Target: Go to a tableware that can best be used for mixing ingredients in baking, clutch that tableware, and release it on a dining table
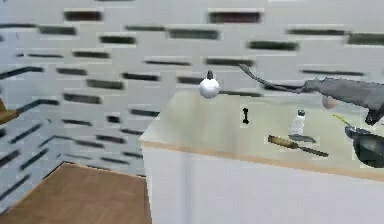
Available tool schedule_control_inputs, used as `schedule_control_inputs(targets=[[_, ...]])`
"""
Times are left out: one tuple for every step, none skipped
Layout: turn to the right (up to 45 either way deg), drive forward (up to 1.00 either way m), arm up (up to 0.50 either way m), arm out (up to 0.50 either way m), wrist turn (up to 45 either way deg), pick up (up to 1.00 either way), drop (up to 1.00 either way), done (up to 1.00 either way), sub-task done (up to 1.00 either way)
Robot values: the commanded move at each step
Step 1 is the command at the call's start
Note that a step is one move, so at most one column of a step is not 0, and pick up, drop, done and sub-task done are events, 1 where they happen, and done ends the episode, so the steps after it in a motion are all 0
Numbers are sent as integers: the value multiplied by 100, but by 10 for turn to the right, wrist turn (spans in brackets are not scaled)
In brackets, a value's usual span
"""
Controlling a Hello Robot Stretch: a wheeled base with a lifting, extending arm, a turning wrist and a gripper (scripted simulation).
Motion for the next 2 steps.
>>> schedule_control_inputs(targets=[[-390,0,0,0,0,0,0,0,0],[450,0,0,0,0,0,0,0,0]])
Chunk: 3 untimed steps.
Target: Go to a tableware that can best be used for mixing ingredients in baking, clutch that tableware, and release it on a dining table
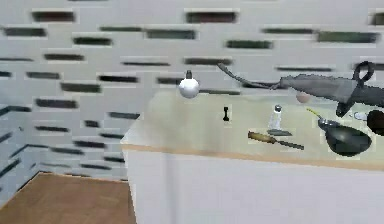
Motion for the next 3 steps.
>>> schedule_control_inputs(targets=[[420,0,0,0,0,0,0,0,0],[0,40,0,0,0,0,0,0,0],[-450,0,0,0,0,0,0,0,0]])
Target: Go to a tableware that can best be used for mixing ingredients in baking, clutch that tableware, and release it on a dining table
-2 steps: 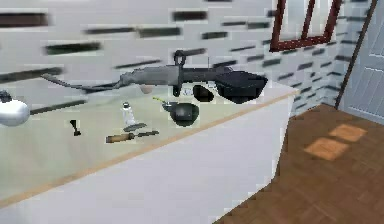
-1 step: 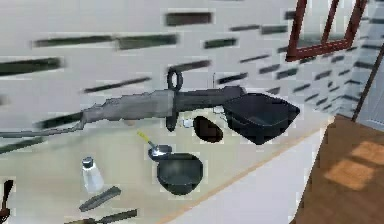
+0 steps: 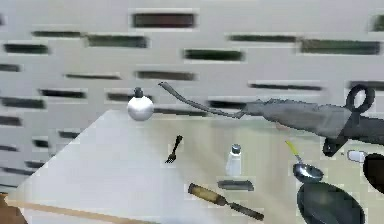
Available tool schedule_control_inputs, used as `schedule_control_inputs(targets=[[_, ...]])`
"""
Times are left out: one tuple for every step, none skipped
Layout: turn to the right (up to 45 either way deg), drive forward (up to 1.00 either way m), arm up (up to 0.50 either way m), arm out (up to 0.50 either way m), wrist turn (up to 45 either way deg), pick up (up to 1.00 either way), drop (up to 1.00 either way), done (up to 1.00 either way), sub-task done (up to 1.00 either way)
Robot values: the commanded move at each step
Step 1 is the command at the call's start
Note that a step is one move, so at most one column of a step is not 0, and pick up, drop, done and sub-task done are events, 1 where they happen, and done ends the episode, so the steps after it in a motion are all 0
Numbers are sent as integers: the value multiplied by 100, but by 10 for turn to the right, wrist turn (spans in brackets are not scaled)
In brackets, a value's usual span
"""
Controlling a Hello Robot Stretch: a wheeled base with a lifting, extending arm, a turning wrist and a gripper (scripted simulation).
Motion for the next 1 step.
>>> schedule_control_inputs(targets=[[-420,0,0,0,0,0,0,0,0]])
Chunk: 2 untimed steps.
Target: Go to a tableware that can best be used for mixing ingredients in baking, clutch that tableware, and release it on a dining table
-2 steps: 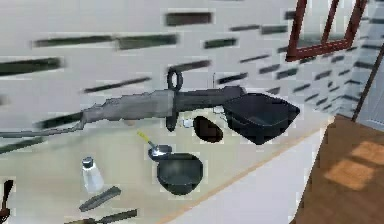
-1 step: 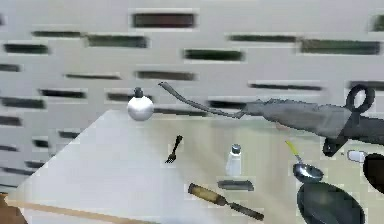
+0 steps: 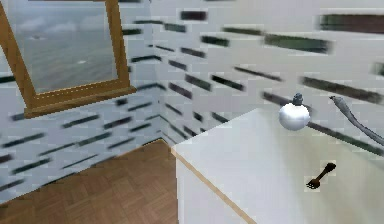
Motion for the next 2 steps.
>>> schedule_control_inputs(targets=[[0,0,50,0,0,0,0,0,0],[0,0,38,0,0,0,0,0,0]])
